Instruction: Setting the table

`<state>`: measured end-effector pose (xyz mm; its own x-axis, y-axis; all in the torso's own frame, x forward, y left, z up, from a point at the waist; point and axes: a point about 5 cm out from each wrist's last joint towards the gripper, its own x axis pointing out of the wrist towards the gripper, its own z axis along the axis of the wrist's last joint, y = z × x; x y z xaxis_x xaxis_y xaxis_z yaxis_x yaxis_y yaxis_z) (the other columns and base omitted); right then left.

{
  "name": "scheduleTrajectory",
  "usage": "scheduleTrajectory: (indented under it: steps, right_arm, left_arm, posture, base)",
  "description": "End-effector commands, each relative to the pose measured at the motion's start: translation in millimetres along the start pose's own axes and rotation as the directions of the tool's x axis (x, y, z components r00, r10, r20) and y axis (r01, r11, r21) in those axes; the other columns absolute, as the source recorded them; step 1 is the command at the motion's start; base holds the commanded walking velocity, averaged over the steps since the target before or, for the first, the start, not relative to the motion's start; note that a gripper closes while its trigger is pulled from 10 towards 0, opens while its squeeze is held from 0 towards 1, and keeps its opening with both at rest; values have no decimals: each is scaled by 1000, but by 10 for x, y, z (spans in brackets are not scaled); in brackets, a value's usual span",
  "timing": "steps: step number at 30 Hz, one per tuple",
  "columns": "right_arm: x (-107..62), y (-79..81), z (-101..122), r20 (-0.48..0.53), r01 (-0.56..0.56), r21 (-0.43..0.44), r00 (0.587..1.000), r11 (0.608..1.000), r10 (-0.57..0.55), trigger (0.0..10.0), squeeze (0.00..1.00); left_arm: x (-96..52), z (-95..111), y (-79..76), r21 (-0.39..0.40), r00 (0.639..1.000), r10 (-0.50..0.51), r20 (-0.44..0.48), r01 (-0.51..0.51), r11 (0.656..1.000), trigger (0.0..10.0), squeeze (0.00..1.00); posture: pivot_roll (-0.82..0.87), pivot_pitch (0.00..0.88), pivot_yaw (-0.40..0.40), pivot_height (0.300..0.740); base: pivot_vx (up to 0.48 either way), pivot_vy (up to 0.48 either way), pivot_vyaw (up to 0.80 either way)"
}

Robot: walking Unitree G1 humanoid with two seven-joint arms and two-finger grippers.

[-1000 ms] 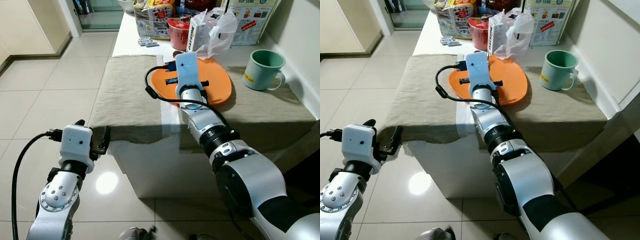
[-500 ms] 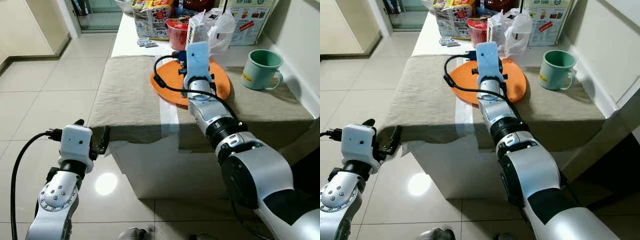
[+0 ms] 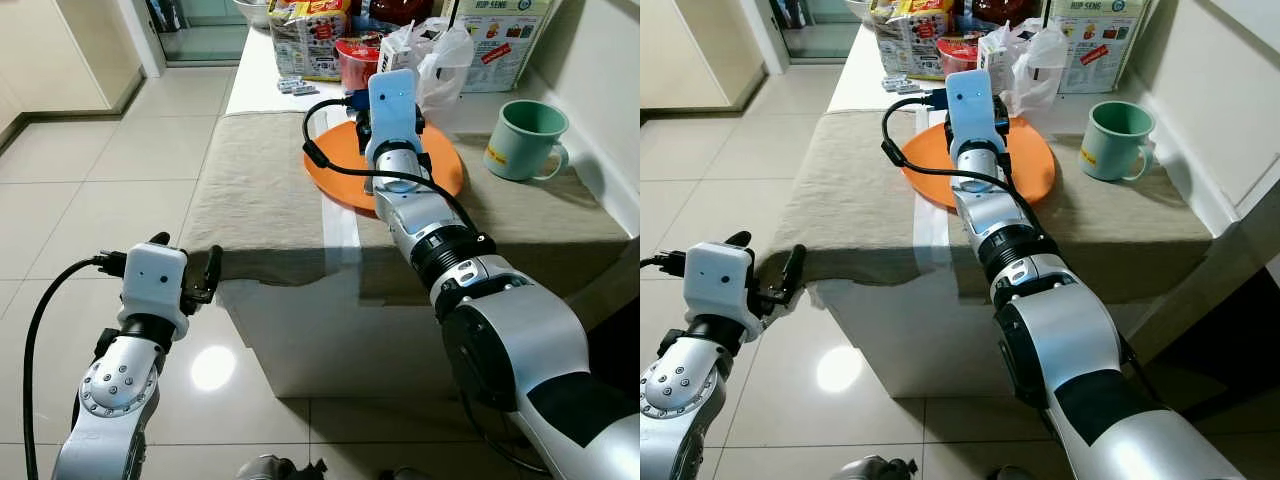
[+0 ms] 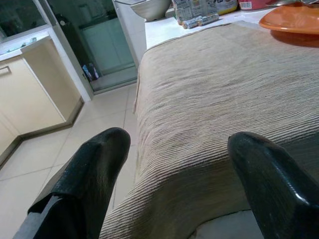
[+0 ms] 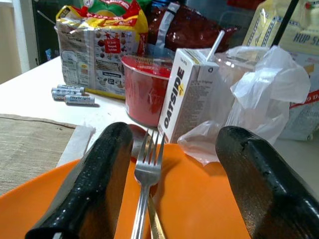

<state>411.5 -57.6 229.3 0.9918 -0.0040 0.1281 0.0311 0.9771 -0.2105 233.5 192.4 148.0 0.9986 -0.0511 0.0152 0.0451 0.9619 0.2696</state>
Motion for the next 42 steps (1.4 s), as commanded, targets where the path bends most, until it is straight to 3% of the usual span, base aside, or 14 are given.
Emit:
scheduleTrajectory:
  steps: [1, 13, 27, 34, 36, 37, 39, 41, 42]
  right_arm:
    - [-15, 29, -20, 7, -20, 6, 1000, 1000, 20, 10000, 0]
    - [-74, 122, -107, 10, -74, 4, 997, 997, 74, 10000, 0]
    - [-40, 41, 50, 115, -41, 4, 993, 999, 40, 10000, 0]
    - [-41, 46, 55, 120, -41, -2, 992, 999, 41, 10000, 0]
    - [-44, 51, 51, 120, -42, -3, 992, 999, 42, 10000, 0]
    - [-40, 49, 65, 124, -41, -4, 991, 999, 41, 10000, 0]
    - [-36, 40, 76, 129, -39, -9, 991, 999, 39, 10000, 0]
    - [-26, 1, 76, 135, -31, -16, 990, 999, 32, 10000, 0]
    - [-26, 1, 76, 135, -31, -16, 990, 999, 32, 10000, 0]
  left_arm:
    - [20, 5, -8, 11, 1000, -8, -4, 8, 1000, 10000, 0]
    - [37, 23, -39, -14, 1000, -15, 8, 15, 1000, 10000, 0]
    - [55, 3, -39, -27, 1000, 9, 0, -9, 1000, 10000, 0]
    - [46, -10, -57, -31, 1000, 4, -7, -4, 1000, 10000, 0]
    - [25, -30, -77, -46, 1000, -2, -17, 1, 999, 10000, 0]
    - [-22, -73, -100, -133, 998, 5, -62, -14, 991, 10000, 0]
    - [-40, 22, -71, -173, 999, 29, -29, -34, 984, 10000, 0]
    - [9, 420, 95, -179, 990, 90, 110, -69, 981, 10000, 0]
    - [9, 420, 95, -179, 990, 90, 110, -69, 981, 10000, 0]
  posture:
    - [65, 93, 67, 740]
    - [57, 99, 66, 740]
    - [48, 99, 60, 740]
    - [53, 91, 58, 740]
    - [52, 84, 61, 740]
    - [50, 82, 63, 740]
    - [45, 80, 68, 740]
    - [60, 77, 67, 740]
    - [60, 77, 67, 740]
  base:
    - [0, 0, 0]
    - [189, -351, 0]
    - [0, 0, 0]
    - [0, 0, 0]
    - [0, 0, 0]
    - [0, 0, 0]
    - [0, 0, 0]
    - [0, 0, 0]
    - [0, 0, 0]
